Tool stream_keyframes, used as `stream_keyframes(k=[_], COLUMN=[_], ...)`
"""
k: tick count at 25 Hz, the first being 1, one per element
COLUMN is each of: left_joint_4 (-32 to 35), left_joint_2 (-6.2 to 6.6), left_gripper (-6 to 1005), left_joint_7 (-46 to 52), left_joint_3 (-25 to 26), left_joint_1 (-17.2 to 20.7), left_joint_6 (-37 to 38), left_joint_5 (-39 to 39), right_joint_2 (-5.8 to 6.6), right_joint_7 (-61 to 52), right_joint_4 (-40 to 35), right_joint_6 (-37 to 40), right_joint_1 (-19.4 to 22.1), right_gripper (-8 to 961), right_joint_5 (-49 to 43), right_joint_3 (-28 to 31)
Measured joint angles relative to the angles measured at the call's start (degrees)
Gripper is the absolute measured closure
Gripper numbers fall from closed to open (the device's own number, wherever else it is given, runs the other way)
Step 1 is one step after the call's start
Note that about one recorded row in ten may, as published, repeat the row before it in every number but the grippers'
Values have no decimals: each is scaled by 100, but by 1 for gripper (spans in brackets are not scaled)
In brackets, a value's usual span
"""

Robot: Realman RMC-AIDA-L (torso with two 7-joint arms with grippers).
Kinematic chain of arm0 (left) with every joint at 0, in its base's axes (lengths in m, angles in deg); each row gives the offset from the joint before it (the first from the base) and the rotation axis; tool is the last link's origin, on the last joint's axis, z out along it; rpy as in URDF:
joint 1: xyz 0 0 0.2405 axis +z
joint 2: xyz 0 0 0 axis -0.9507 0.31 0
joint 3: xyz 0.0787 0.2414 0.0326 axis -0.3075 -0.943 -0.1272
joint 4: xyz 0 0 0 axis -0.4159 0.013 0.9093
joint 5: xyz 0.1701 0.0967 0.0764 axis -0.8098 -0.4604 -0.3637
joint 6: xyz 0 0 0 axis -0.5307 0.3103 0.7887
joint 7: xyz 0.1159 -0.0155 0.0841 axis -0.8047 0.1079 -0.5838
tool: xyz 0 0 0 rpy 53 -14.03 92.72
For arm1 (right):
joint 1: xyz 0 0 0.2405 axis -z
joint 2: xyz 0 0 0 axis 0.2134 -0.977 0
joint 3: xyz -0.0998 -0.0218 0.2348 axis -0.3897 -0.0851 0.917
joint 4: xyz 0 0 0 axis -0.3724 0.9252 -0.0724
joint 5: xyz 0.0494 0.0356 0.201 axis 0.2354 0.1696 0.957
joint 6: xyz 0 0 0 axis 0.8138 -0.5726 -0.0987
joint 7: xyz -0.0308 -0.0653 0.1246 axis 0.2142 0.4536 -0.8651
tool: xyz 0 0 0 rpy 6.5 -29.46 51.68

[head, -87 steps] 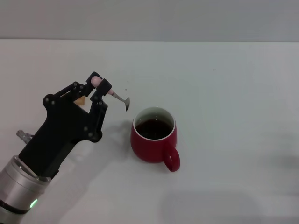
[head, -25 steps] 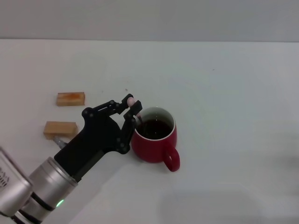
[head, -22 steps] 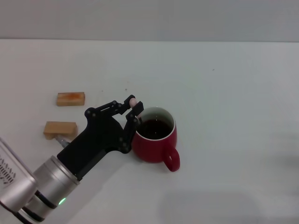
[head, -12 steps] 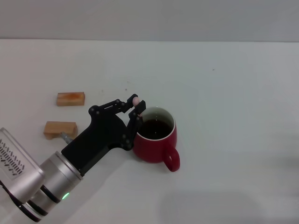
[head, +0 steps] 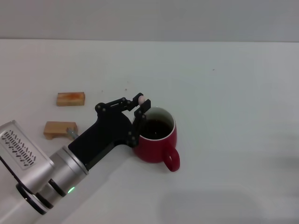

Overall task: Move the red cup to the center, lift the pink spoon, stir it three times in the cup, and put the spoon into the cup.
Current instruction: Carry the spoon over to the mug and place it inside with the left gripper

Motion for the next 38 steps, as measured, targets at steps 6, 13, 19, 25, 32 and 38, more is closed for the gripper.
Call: stream_keyframes(k=[6,13,19,25,32,38], left_joint_4=[12,150,422,481,439,432], left_joint_2=[1,0,1,1,2,8], left_gripper=[852,852,853,853,854,854], left_joint_7=[0,7,2,0,-30,-80], left_joint_3=[-56,-343,-703,-806,-694,-639], left_joint_1=[-116,-265,-254,-95,70,70], left_joint_6=[-25,-183,-237,-242,-230,-228], left_joint_5=[-30,2,11,10,11,3], right_joint_2=[-3,-4,-3,-3,-3,-3], right_joint_7=[0,0,0,0,0,0], right_joint_4=[0,5,17,53,55,52], right_joint_6=[4,5,6,5,5,5], right_joint_1=[0,0,0,-9,-9,-4], right_gripper=[216,215,215,216,215,216], right_joint_5=[3,21,26,15,1,-3], right_joint_3=[0,0,0,0,-5,-9])
